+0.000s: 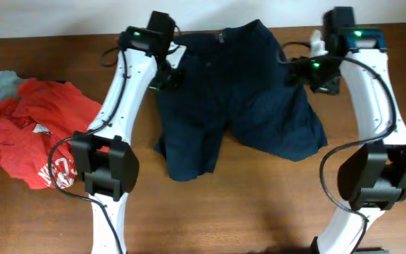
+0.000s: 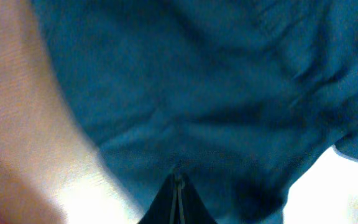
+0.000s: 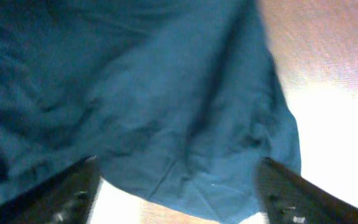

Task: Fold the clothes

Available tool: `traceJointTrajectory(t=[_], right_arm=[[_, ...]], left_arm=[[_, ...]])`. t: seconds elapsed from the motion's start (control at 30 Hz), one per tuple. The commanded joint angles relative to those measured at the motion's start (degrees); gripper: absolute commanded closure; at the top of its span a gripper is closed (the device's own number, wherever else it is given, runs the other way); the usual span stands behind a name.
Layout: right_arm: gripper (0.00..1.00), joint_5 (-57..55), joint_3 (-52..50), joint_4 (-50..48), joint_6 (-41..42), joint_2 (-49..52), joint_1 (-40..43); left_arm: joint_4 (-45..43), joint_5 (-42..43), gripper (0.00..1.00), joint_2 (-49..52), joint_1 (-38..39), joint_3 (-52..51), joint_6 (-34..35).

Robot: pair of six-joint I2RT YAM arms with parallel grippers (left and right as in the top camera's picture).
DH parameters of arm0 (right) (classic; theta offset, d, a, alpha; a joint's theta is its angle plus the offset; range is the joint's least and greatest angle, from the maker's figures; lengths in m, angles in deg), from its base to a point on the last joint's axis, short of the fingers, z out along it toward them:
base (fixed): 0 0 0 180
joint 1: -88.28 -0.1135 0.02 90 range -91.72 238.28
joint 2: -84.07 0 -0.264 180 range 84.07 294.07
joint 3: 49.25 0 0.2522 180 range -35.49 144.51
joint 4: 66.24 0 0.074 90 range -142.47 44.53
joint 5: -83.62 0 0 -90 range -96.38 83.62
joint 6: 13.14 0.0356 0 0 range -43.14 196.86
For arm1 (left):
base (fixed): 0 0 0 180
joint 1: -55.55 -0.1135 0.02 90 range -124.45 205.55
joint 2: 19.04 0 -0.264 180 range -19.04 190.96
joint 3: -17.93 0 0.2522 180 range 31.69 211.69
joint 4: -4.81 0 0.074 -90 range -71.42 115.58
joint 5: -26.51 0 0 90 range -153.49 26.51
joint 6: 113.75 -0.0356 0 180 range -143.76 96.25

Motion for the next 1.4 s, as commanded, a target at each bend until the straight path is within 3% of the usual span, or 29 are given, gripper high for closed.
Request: traceJointTrajectory(t=[0.0, 0.03, 0.13, 0.57, 0.87, 1.13, 1.37], right_arm=[[0.45, -0.55, -3.32, -0.96, -0.9, 2.82, 2.34], [0.77, -0.55, -4.9, -2.27, -0.9, 3.17, 2.95], [0.96, -1.01, -7.54, -4.59, -0.85, 3.23, 3.21], [0.96, -3.32, -23.23, -14.32, 0.96, 3.28, 3.21], [0.96, -2.67, -32.17, -17.07, 4.17, 3.28, 2.29], [0.96, 0.17, -36.54, -17.44, 8.9, 3.28, -6.88], [0.96, 2.99, -36.54, -19.15, 10.01, 3.28, -17.64]], left_arm=[[-4.81, 1.53, 0.98, -1.88, 1.14, -0.26, 1.53], [-6.93, 2.01, 0.98, -0.83, 1.55, -0.26, 1.51], [-9.33, 2.78, 0.99, 1.38, 1.88, -0.26, 2.58], [-13.53, 3.17, 0.99, 3.23, -0.61, 0.94, 3.02], [-13.57, 8.98, 0.96, 3.23, -3.5, 0.94, 3.04], [-12.94, 8.98, 0.78, 3.23, -3.82, 0.94, 3.02], [-12.7, 8.98, 0.74, 3.23, -4.87, 0.94, 3.04]])
